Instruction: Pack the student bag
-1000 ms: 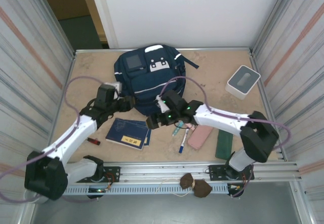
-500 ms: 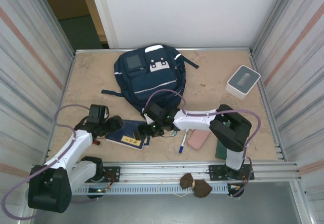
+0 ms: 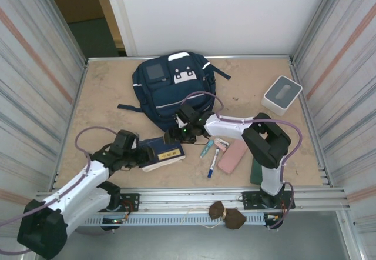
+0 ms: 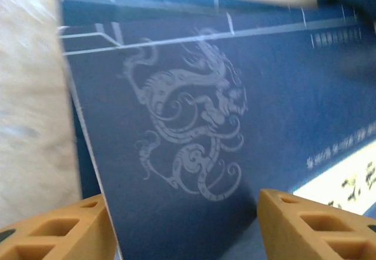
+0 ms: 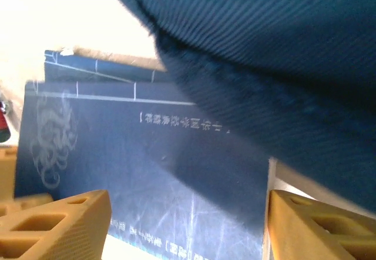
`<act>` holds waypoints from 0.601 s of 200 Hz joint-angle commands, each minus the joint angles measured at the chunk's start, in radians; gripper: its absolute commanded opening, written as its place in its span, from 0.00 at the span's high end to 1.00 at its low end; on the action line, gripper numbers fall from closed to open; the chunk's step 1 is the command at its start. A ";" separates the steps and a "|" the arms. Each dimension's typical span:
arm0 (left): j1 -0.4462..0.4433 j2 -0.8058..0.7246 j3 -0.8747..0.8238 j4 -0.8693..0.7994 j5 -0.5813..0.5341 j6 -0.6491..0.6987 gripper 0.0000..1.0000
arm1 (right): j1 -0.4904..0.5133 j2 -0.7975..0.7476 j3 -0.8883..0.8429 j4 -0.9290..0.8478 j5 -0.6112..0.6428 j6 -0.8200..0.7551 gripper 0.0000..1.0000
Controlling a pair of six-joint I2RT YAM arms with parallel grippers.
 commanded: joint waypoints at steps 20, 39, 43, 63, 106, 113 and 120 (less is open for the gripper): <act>-0.229 0.001 0.018 0.078 0.082 -0.103 0.37 | -0.036 0.002 0.077 -0.090 -0.006 -0.091 0.36; -0.319 0.012 0.038 0.091 0.068 -0.109 0.33 | -0.086 -0.044 0.063 -0.162 0.038 -0.127 0.34; -0.331 0.016 0.044 0.096 0.071 -0.105 0.32 | -0.098 -0.056 0.058 -0.175 0.048 -0.133 0.33; -0.345 0.039 0.080 0.100 0.117 -0.055 0.30 | -0.135 -0.134 0.018 -0.224 0.079 -0.155 0.30; -0.341 0.014 0.187 -0.066 -0.125 0.073 0.29 | -0.084 -0.346 -0.152 -0.232 0.074 -0.058 0.23; -0.335 0.010 0.196 -0.069 -0.166 0.095 0.28 | -0.060 -0.377 -0.189 -0.213 0.069 -0.020 0.21; -0.326 0.012 0.203 -0.064 -0.197 0.117 0.27 | -0.034 -0.402 -0.223 -0.193 0.065 0.020 0.20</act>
